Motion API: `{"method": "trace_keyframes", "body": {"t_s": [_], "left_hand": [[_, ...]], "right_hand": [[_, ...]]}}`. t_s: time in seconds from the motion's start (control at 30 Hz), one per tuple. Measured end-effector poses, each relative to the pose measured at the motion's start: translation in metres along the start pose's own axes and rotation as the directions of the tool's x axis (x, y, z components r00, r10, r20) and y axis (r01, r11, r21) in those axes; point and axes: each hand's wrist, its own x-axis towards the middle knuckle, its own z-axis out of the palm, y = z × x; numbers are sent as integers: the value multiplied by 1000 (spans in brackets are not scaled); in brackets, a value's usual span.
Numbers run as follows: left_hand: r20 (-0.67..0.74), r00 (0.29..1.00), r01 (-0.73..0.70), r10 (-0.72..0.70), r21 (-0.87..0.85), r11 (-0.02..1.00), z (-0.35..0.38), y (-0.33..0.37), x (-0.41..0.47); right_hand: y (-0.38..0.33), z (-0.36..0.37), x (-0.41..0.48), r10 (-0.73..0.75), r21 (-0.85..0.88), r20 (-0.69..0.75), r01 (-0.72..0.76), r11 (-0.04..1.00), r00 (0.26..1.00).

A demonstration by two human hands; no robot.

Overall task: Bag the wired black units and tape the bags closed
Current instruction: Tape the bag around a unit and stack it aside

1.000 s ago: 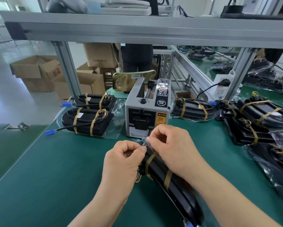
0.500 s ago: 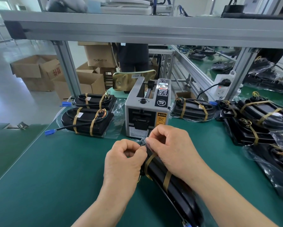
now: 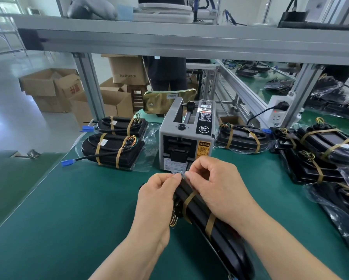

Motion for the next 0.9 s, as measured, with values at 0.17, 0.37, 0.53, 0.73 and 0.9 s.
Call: {"method": "trace_keyframes", "body": {"t_s": [0.17, 0.37, 0.53, 0.73, 0.9], "left_hand": [[22, 1000, 7, -8, 39, 999, 2, 1, 0], [177, 973, 155, -150, -13, 988, -6, 12, 7], [213, 951, 243, -226, -58, 968, -7, 20, 10], [207, 969, 124, -132, 48, 991, -12, 20, 9], [67, 995, 73, -77, 59, 996, -13, 29, 22]], "right_hand": [[2, 0, 3, 8, -1, -5, -8, 1000, 1000], [3, 0, 3, 38, 21, 12, -38, 999, 999], [-6, -9, 7, 169, -244, 401, -72, 967, 901], [-19, -27, 11, 180, -338, 568, 28, 941, 803], [-3, -71, -14, 203, -9, 462, -224, 975, 863]]}}
